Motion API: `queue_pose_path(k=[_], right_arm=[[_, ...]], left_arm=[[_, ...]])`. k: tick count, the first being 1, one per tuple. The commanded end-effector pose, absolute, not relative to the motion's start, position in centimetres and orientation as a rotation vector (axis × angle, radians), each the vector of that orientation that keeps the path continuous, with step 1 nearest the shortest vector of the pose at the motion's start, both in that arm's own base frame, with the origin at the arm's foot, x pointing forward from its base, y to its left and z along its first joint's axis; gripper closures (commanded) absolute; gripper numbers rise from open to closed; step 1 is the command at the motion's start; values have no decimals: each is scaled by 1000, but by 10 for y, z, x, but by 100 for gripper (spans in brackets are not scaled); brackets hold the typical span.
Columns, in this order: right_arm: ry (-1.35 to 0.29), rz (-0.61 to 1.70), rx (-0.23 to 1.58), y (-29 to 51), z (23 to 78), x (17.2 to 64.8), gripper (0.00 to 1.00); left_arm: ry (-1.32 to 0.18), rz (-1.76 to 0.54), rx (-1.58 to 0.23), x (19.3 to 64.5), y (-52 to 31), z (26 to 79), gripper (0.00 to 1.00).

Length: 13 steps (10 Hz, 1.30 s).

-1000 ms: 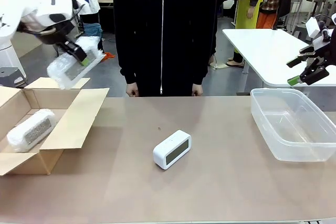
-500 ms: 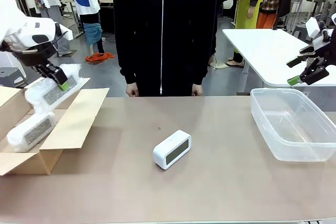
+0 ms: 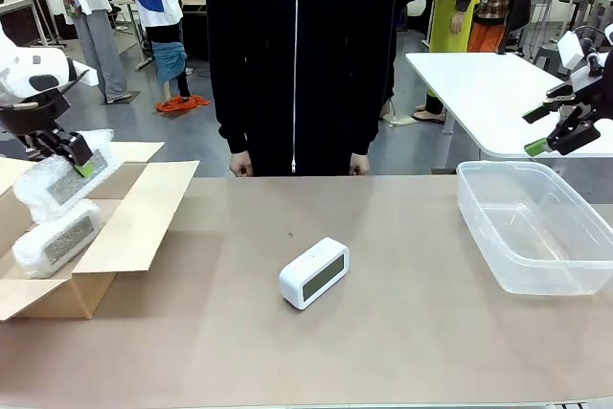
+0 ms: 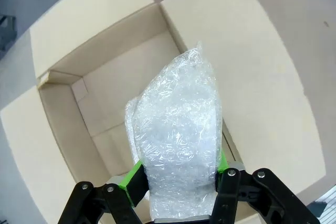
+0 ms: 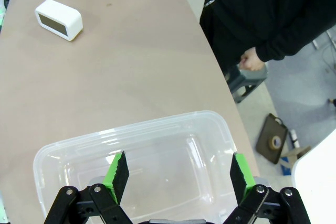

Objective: Separate and place wrapped and unwrapped clocks.
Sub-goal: If the picked Digital clock is wrapped, place it in the Package Box ; if not, place it in the Organizing box.

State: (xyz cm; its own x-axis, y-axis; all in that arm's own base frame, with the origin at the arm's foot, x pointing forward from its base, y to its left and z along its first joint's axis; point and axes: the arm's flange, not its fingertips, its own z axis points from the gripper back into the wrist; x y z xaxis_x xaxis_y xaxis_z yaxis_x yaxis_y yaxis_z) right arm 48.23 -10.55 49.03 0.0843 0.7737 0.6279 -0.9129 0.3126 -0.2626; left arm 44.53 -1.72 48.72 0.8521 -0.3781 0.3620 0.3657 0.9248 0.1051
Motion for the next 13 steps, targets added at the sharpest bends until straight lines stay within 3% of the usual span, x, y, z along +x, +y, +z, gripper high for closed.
queue_pose_path(k=[1,6,13], right_arm=[[-778,1283,218,-105,490,482,0],[-778,1283,218,-105,490,482,0],[-778,1283,218,-105,490,482,0]], left_arm=[[-423,-315,27,446,-21,471,46],[-426,-45,142,452,-8,450,46],[-365,-164,77,470,-26,423,46]])
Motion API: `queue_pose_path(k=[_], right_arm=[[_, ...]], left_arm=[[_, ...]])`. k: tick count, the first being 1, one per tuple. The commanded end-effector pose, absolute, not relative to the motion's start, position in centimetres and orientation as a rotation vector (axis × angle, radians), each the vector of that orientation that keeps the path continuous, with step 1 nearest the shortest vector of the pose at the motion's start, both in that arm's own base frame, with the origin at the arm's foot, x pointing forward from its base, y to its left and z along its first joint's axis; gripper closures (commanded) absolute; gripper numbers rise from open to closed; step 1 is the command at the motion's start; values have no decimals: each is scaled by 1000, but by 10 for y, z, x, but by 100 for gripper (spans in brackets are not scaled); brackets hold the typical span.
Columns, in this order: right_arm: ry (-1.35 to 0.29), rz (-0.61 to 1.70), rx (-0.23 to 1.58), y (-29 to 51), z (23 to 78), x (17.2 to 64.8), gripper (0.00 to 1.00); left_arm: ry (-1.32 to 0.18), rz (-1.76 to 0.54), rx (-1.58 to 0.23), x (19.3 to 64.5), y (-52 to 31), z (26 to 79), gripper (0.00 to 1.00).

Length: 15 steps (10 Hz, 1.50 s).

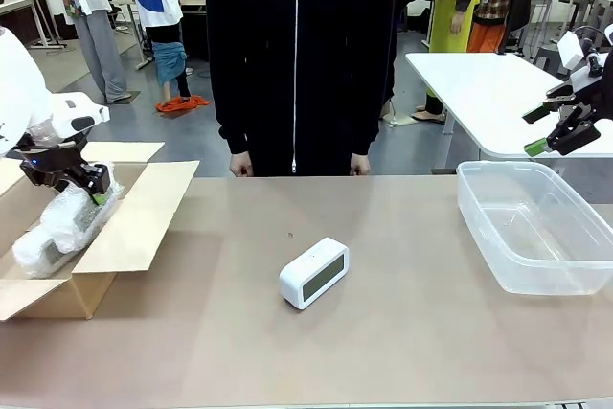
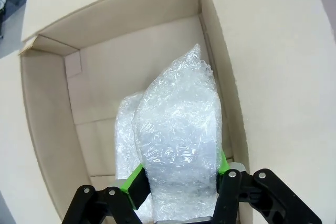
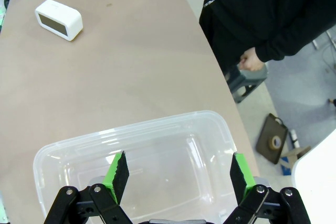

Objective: Separate and place wrapped and unwrapped clocks.
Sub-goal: If the picked Digital clock is wrapped, place it in the Package Box ; if not, place it in the Organizing box.

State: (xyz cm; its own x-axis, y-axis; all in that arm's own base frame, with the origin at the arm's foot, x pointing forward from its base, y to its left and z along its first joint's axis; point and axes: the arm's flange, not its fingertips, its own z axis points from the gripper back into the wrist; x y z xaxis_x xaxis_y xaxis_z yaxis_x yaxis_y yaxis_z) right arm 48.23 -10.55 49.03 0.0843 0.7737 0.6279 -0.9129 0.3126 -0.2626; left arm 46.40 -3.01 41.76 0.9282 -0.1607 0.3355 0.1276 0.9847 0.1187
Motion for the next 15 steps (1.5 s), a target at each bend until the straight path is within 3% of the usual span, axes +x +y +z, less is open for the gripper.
queue_pose_path(k=[1,4,5,6,7,8,9,10,11,15], right_arm=[[-778,1283,218,-105,490,482,0],[-778,1283,218,-105,490,482,0],[-778,1283,218,-105,490,482,0],[-778,1283,218,-105,490,482,0],[-778,1283,218,-105,490,482,0],[-778,1283,218,-105,490,482,0],[-778,1283,218,-105,490,482,0],[-778,1283,218,-105,490,482,0],[-778,1283,218,-105,490,482,0],[-778,1283,218,-105,490,482,0]], left_arm=[[-373,-169,58,470,-25,422,46],[-443,-260,83,465,-23,417,46],[-433,-247,70,465,-26,419,42],[-429,-232,66,465,-27,419,26],[-419,-233,55,466,-28,419,22],[-419,-231,54,466,-29,419,6],[-415,-228,53,467,-29,419,2],[-412,-222,53,467,-27,419,14],[-404,-216,52,467,-27,419,0],[-392,-204,52,458,-31,430,0]])
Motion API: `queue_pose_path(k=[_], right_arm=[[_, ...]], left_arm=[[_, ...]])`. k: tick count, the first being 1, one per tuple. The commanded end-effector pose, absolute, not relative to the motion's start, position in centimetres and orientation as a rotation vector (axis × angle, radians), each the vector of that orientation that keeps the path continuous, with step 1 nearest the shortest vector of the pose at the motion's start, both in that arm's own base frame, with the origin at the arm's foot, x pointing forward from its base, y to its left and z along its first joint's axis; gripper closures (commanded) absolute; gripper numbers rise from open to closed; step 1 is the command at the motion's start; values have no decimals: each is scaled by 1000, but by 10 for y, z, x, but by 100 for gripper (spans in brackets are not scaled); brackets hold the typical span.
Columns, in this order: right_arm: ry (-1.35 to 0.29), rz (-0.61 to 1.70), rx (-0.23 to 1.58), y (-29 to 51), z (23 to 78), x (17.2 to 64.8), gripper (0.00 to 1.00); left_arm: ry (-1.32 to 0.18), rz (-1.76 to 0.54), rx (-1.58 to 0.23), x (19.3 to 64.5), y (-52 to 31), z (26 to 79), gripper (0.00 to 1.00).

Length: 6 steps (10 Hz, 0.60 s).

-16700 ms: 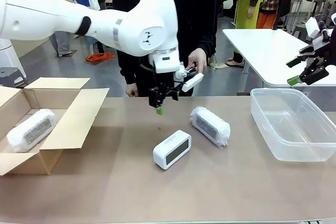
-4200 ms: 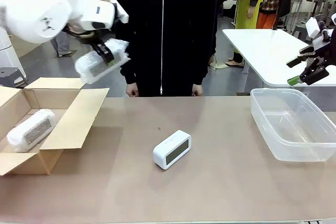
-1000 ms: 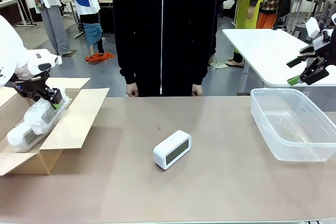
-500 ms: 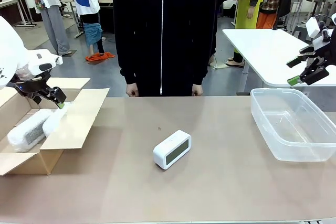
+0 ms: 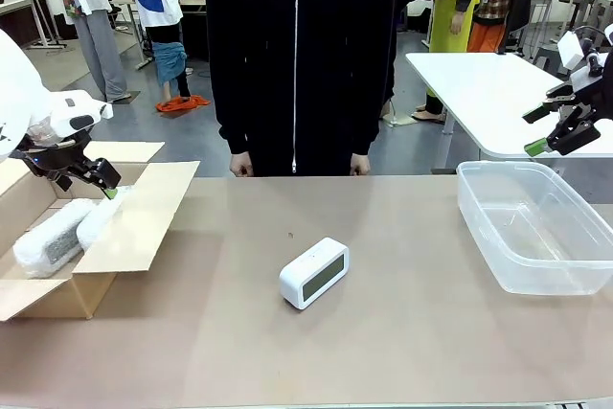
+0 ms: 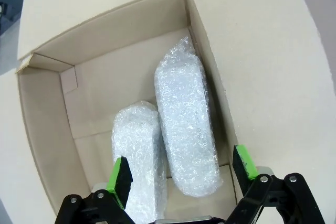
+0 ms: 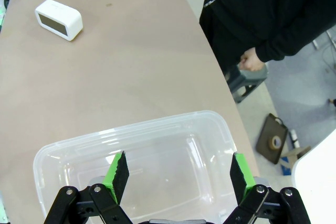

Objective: Separate and place wrapped and unwrapped clocks.
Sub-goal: If the picked Digital clock is wrapped, place it in the Package Box ; if not, place it in the Organizing box.

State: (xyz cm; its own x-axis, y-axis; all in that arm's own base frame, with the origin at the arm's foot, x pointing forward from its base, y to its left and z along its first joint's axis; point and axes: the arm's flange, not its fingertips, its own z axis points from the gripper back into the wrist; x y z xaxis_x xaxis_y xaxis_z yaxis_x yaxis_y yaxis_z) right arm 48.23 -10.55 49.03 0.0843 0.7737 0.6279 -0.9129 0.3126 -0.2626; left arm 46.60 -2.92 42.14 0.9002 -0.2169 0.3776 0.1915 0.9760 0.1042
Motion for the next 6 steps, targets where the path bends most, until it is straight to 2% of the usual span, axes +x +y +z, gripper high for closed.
queue_pose_path(k=[1,6], right_arm=[[-778,1283,218,-105,490,482,0],[-778,1283,218,-105,490,482,0]], left_arm=[[-403,-207,60,452,-32,438,0],[-510,-194,93,415,-31,483,0]])
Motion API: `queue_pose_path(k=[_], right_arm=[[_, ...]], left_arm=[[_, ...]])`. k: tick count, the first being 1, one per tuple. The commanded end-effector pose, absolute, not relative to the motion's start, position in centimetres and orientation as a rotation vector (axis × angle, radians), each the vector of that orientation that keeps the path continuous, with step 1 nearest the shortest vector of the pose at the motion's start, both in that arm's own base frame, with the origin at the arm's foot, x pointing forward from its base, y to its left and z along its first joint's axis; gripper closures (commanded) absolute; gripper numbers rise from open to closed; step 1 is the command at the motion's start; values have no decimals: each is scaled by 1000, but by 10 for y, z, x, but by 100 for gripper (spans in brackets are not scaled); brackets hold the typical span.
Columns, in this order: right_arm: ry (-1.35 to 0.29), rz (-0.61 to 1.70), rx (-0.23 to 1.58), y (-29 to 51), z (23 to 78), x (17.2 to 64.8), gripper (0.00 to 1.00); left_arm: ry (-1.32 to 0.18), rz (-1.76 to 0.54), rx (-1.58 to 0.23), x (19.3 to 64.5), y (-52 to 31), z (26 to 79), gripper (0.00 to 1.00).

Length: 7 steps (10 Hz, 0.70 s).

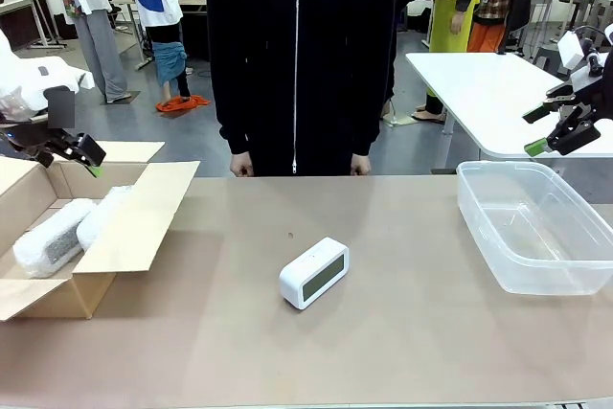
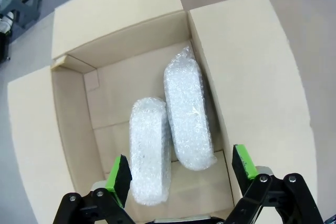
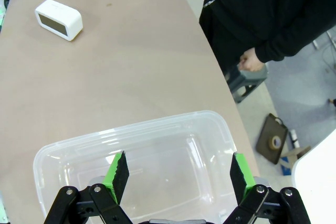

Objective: Separate and place wrapped and unwrapped clocks.
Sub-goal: If the picked Digital clock is wrapped, place it in the Package Box ; if not, place it in the Organizing box.

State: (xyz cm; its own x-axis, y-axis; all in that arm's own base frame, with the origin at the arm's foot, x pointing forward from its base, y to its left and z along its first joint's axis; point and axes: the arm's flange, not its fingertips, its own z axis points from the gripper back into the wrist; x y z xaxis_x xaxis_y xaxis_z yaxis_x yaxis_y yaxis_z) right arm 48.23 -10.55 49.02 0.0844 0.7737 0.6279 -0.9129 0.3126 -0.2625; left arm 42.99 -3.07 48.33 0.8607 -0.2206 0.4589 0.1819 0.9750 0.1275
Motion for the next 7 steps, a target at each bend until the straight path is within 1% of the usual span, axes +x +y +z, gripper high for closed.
queue_pose_path(k=[1,4,6,7], right_arm=[[-778,1283,218,-105,490,482,0],[-778,1283,218,-105,490,482,0],[-778,1283,218,-105,490,482,0],[-778,1283,218,-105,490,482,0]], left_arm=[[-543,-190,101,404,-29,493,0],[-606,-202,106,383,-31,505,0],[-623,-195,110,379,-31,505,0],[-624,-188,140,379,-28,504,0]])
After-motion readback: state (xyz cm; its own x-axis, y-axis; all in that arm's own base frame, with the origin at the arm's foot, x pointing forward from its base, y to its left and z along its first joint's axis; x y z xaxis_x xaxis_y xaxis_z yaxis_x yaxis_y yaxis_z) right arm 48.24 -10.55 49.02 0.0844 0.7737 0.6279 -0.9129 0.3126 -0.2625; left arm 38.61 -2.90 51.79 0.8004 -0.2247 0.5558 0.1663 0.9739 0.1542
